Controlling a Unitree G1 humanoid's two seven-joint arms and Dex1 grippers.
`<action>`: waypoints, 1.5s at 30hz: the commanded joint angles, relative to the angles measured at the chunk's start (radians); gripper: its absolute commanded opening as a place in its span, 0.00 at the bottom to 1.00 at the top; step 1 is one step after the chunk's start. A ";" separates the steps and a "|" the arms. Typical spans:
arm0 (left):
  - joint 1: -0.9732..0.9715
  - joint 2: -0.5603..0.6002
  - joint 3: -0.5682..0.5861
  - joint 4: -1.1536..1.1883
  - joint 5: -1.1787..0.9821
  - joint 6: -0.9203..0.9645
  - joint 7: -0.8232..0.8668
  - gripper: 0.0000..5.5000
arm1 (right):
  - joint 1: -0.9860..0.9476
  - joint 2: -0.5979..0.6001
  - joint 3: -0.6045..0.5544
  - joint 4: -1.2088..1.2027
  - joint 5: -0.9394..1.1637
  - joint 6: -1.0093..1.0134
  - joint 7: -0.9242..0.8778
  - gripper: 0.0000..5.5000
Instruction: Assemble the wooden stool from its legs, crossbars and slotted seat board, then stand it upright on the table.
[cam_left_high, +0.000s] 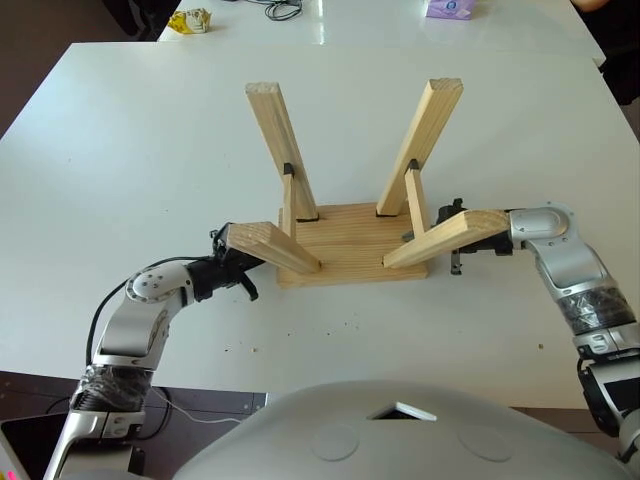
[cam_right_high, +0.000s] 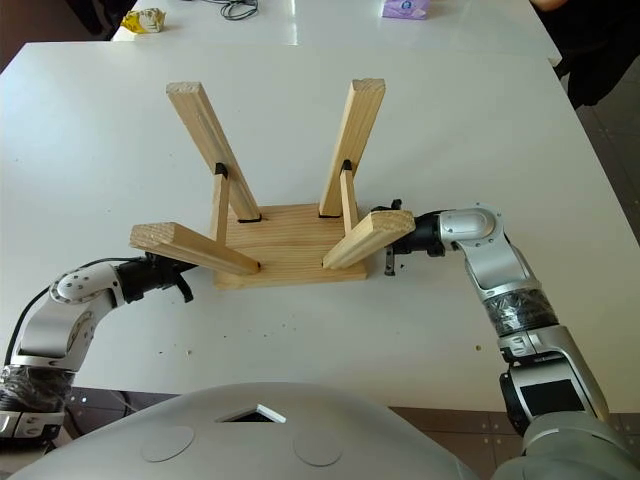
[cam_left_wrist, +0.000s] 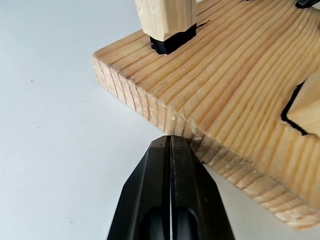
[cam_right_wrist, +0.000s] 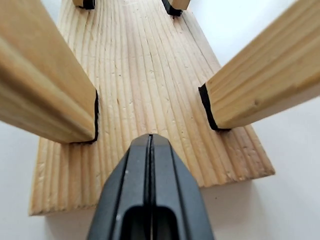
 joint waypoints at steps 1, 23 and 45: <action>0.051 -0.018 -0.027 -0.043 -0.004 0.021 0.006 0.00 | 0.063 -0.004 0.013 -0.027 -0.002 0.060 -0.015 0.00; 0.256 0.037 0.208 -0.237 -0.085 0.072 0.060 0.00 | 0.339 -0.253 -0.258 -0.249 0.163 0.212 0.022 0.00; 0.217 0.113 0.020 -0.153 0.043 -0.062 -0.079 0.00 | 0.374 -0.136 -0.145 -0.315 0.134 0.242 -0.099 0.00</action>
